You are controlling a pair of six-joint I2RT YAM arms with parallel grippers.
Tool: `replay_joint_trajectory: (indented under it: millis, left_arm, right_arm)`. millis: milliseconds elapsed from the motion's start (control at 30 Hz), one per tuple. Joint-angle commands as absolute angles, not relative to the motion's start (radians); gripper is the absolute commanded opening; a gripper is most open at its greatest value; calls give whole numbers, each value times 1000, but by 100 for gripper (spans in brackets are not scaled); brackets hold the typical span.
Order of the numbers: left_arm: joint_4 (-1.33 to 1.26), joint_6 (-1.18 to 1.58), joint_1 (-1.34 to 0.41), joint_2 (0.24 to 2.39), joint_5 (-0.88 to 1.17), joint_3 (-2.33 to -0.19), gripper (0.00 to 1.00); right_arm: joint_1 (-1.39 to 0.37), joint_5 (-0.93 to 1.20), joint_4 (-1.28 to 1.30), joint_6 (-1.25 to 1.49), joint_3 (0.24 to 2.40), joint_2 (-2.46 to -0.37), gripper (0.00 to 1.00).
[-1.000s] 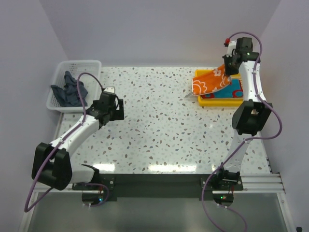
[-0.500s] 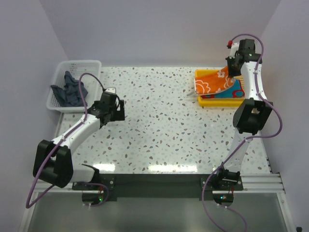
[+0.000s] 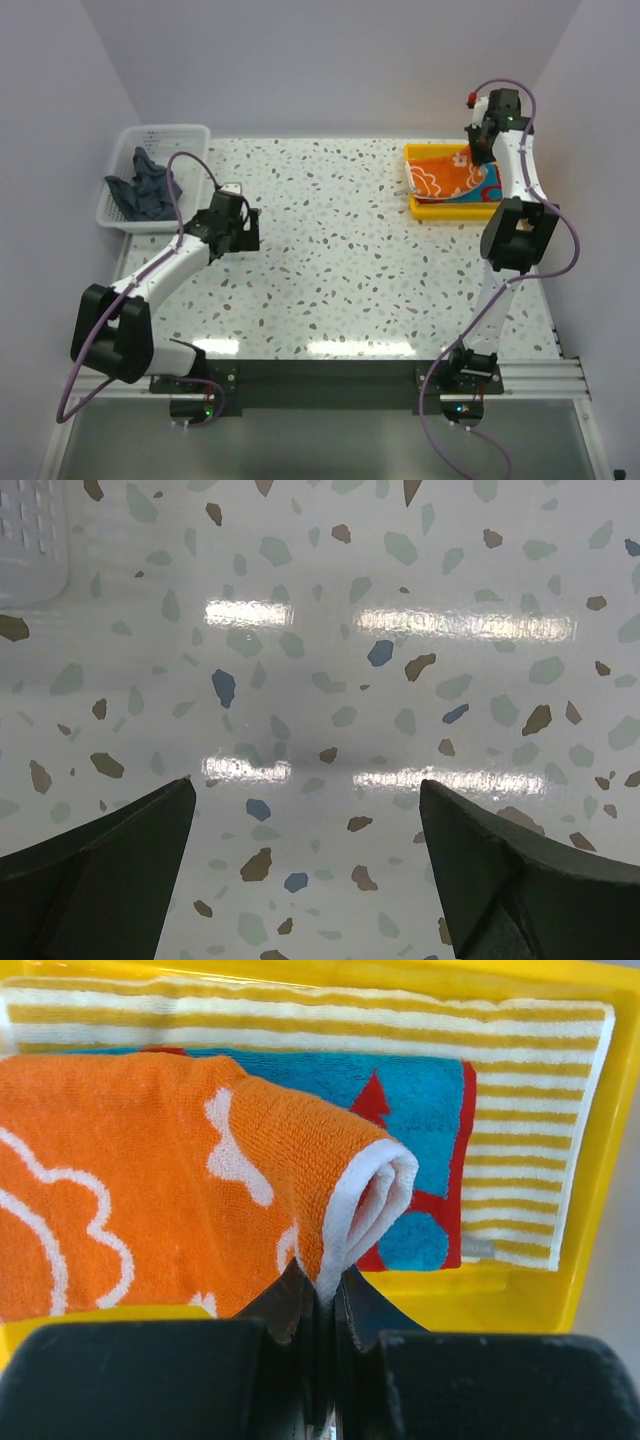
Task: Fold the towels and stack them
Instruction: Neatly place the folded towel into the bin
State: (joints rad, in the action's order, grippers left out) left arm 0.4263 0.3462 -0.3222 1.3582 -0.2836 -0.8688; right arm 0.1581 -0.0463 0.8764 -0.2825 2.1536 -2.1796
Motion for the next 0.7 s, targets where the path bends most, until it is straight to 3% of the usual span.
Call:
replay_joint_trajectory:
  millis: [0, 333, 667]
  left_arm:
    - [387, 322, -314, 1368, -275, -868, 100]
    - [391, 319, -314, 1394, -268, -876, 100]
    - [390, 316, -314, 1402, -259, -876, 100]
  right_arm:
    - [164, -120, 807, -310, 2145, -2192, 0]
    - [164, -204, 697, -299, 2042, -2184, 0]
    - [164, -273, 554, -291, 1971, -2236, 10]
